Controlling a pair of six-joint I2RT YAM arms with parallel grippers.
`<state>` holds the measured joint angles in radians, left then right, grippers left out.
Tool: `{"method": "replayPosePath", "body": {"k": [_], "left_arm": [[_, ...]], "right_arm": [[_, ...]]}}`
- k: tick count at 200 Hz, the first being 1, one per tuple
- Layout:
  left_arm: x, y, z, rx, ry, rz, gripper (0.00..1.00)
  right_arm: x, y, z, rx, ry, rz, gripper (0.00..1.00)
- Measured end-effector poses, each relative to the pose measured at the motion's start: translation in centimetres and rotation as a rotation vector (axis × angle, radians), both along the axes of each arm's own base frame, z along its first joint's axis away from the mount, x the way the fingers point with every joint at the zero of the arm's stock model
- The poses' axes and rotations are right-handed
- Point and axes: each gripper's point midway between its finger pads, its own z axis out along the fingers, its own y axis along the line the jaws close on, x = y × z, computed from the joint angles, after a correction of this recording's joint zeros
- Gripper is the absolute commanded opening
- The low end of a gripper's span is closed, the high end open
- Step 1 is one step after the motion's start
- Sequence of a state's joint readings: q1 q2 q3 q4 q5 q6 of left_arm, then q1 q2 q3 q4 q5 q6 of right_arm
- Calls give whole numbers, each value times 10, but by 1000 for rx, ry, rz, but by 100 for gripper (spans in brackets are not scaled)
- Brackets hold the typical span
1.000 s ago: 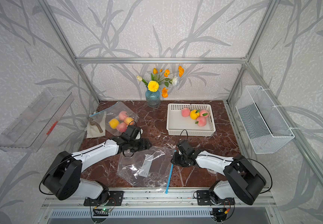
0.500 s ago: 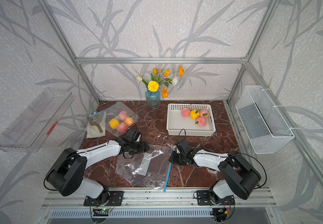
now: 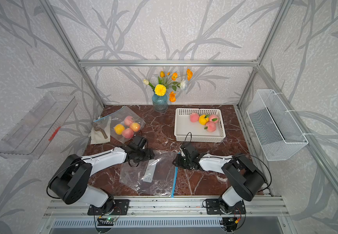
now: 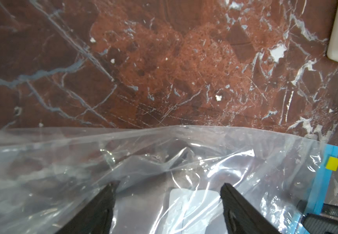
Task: Place the peach in a zip-top bag and seal the zipper
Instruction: Open the zipper of the food storage bag at the center of the board.
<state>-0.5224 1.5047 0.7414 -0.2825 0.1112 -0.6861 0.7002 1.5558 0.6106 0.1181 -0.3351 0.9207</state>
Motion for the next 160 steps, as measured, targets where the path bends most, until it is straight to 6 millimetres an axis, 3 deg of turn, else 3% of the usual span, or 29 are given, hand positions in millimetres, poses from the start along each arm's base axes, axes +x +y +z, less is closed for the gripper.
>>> {"method": "replayPosePath", "body": {"k": [61,98,114,133,160], "left_arm": [[2,2,0,8,-8,12,84],[1,4,1,18,-9,3,88],[-1,11,4,51,-8,-13,89],[1,19,19,96,-29,-27,92],[16,17,62,96,-130,-57,94]], "right_arm": [[4,6,-2,33,12,-21,25],[4,7,-3,48,26,-31,0],[5,10,0,67,29,-30,0],[5,13,6,92,28,-25,0],[9,19,31,139,-9,-14,0]]}}
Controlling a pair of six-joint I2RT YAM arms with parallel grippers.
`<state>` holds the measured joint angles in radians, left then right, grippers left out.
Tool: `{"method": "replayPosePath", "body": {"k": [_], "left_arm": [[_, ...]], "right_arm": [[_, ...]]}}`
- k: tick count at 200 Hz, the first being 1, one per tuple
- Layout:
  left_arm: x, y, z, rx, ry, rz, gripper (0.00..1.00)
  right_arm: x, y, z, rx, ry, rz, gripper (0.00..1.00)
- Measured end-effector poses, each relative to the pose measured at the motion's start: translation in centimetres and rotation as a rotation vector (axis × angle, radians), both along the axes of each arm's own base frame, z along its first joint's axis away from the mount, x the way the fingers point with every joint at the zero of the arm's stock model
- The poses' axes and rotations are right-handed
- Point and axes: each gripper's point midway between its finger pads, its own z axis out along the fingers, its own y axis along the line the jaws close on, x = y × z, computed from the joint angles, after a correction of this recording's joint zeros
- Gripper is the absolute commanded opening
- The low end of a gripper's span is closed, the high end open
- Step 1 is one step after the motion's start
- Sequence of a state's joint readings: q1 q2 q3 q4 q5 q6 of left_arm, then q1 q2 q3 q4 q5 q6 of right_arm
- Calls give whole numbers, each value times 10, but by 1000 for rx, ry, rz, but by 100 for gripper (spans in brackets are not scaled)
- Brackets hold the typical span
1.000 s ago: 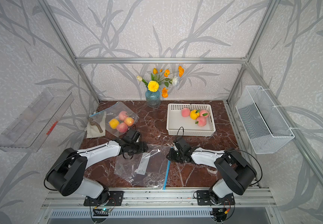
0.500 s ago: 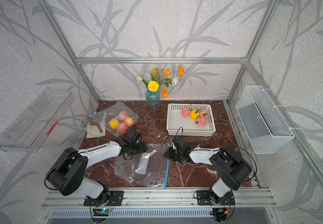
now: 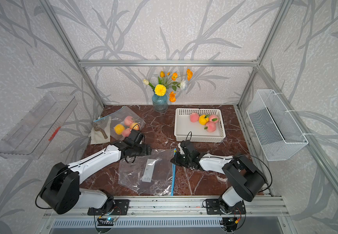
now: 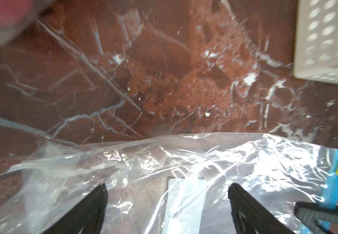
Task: Place the peach in a zip-top bag and seal the zipper
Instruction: Open the zipper of the food storage bag at the center of the board.
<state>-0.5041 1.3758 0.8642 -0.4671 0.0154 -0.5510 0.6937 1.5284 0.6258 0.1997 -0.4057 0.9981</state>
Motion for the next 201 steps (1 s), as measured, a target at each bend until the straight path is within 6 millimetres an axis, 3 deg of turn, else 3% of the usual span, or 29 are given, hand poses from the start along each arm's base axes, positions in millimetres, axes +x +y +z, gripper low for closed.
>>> {"method": "replayPosePath", "body": {"k": [49,74,123,154,201], "left_arm": [[4,-20,57,-93,-131,-108,96],[-2,-34,76,-138,-174,-158,97],[-19,-85,102,-257,-274,-301,99],[-34,-113,98,-239,-293,-401,99],[-46,-123,81,-166,-313,-452,99]], "right_arm": [[35,11,90,125,-186,-38,0],[49,8,116,148,-232,-91,0],[65,6,119,171,-188,-178,0],[69,8,115,173,-163,-202,0],[72,10,115,204,-125,-234,0]]}}
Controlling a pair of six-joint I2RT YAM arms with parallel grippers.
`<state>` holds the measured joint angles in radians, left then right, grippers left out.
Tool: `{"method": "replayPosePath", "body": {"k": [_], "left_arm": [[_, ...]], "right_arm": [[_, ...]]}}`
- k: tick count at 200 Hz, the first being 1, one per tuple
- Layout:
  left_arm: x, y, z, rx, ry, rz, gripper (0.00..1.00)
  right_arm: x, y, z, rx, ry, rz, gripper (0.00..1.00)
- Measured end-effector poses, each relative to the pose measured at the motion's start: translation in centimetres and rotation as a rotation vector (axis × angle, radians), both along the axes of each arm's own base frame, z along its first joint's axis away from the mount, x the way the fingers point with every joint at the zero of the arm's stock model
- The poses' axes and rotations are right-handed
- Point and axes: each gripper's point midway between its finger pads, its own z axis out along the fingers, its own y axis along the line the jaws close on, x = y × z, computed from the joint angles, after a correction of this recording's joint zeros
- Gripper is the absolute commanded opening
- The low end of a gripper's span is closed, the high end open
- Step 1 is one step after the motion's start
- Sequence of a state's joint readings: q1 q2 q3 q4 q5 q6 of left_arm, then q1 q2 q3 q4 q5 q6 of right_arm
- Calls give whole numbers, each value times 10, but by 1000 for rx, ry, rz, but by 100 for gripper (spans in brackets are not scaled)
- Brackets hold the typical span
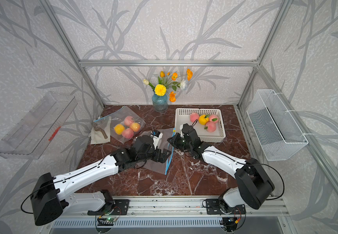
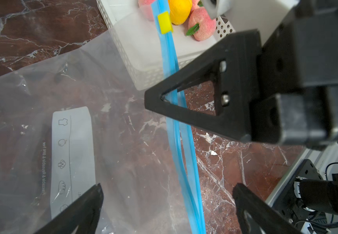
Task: Place the peach in a zip-top bag and seal the zipper
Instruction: Open the zipper of the food storage bag at the center of the board.
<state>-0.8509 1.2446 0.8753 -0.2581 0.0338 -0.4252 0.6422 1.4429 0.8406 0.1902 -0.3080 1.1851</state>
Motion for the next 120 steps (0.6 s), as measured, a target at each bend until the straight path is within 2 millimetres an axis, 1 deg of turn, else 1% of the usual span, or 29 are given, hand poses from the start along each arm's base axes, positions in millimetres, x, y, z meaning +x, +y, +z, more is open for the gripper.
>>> {"method": "replayPosePath", "body": {"k": [31,47,79,94,105,120], "left_arm": [[4,7,-21,89,1,18,99],[7,9,-27,111,3,31,99],[15,10,-38,153,7,64,94],[21,12,-39,180,0,88,89],[27,12,-35,193,-15,108,86],[33,13,-29,200,-33,134,83]], "right_arm": [[0,3,4,34,12,-1,0],[0,4,5,43,18,-2,0],[-1,5,5,58,38,-8,0],[-1,5,5,65,48,-13,0],[-1,5,5,68,53,-16,0],[-1,5,5,72,60,-20,0]]}}
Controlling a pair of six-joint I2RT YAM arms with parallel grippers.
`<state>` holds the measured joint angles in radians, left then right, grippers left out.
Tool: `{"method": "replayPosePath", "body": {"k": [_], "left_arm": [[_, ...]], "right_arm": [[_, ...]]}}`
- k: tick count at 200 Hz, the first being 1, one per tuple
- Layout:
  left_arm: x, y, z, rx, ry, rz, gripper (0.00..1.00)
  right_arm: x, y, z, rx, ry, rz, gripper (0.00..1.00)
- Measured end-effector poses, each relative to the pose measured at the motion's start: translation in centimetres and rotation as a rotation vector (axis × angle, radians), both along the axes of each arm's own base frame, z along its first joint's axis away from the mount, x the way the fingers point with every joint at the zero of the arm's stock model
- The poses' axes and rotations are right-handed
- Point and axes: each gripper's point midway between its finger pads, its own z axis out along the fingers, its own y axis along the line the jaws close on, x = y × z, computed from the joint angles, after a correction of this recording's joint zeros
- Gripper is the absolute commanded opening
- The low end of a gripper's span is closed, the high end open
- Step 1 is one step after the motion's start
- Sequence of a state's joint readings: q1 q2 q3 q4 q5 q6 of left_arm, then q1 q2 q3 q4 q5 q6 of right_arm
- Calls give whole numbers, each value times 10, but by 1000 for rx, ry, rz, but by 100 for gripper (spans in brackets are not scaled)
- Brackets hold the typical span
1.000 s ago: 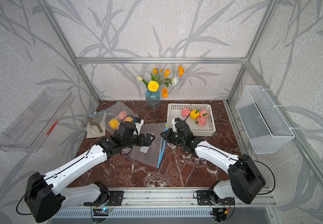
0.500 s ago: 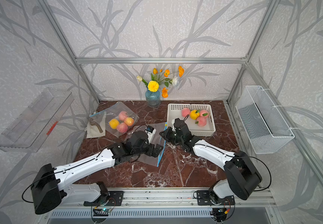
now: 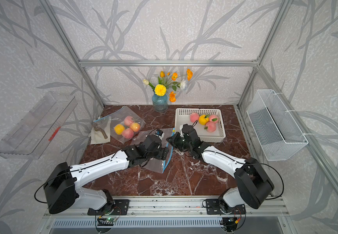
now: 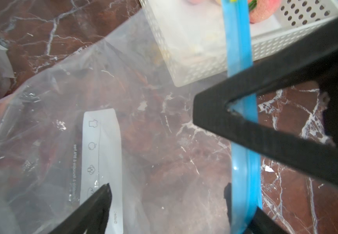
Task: Place the peach in a zip-top bag and seal the zipper
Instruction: Open the zipper of the food storage bag at the center of the board.
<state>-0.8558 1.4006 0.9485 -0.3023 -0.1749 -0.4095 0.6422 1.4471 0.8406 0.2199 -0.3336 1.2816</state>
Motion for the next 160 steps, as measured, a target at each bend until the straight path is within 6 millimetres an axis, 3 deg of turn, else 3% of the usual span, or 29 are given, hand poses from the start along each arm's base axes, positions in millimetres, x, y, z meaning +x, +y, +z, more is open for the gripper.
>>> {"method": "replayPosePath", "body": {"k": [40,98,160], "left_arm": [[3,6,3,28,-11,29,88],[10,-1,30,12,-28,28,92],[4,-1,11,105,32,-13,90]], "right_arm": [[0,0,0,5,9,-4,0],[-1,2,-8,-2,31,1,0],[-2,5,-15,-1,60,7,0]]}}
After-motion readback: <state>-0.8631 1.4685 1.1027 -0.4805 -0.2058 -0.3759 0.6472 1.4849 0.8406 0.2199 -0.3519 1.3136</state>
